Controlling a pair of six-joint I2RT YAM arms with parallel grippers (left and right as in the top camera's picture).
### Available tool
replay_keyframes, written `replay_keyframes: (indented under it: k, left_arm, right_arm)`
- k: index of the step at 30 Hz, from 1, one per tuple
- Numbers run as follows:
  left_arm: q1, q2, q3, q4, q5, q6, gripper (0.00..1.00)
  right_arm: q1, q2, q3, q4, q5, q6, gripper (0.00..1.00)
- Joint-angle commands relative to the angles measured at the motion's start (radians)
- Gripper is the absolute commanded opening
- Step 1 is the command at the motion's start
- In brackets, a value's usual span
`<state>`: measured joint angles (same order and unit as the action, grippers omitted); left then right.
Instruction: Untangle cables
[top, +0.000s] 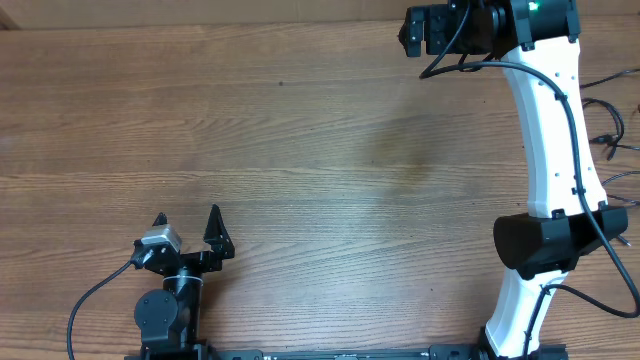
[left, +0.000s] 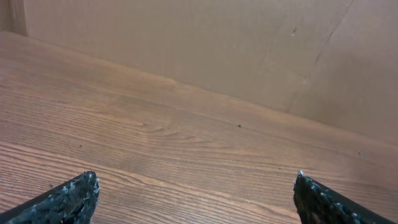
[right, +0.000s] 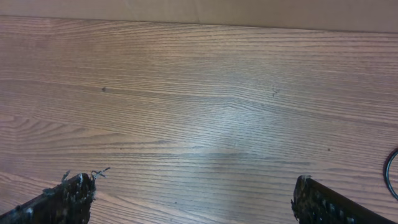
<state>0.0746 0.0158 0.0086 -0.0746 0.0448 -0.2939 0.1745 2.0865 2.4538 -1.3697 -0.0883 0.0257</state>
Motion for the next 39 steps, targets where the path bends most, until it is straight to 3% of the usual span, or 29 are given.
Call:
replay_keyframes:
  k: [1,19,30,34,39]
  left_arm:
    - [0.008,-0.012,-0.003,-0.003,-0.007,-0.017,1.0]
    - [0.008,-0.012,-0.003,-0.003,-0.007,-0.017,1.0]
    - [0.008,-0.012,-0.003,-0.003,-0.007,-0.017,1.0]
    - [0.008,-0.012,-0.003,-0.003,-0.007,-0.017,1.0]
    - [0.008,-0.012,-0.003,-0.003,-0.007,-0.017,1.0]
  right_arm:
    - [-0.001,-0.003,0.007,0.007,0.009,-0.001,1.0]
    - [-0.001,-0.014,0.007,-0.017,0.046,-0.001,1.0]
    - [0.027,-0.143,-0.011,0.062,0.043,0.014,1.0]
    - [0.027,-0.252,-0.168,0.172,0.043,0.014,1.0]
    - [0.027,-0.462,-0.593,0.453,0.043,0.019,1.0]
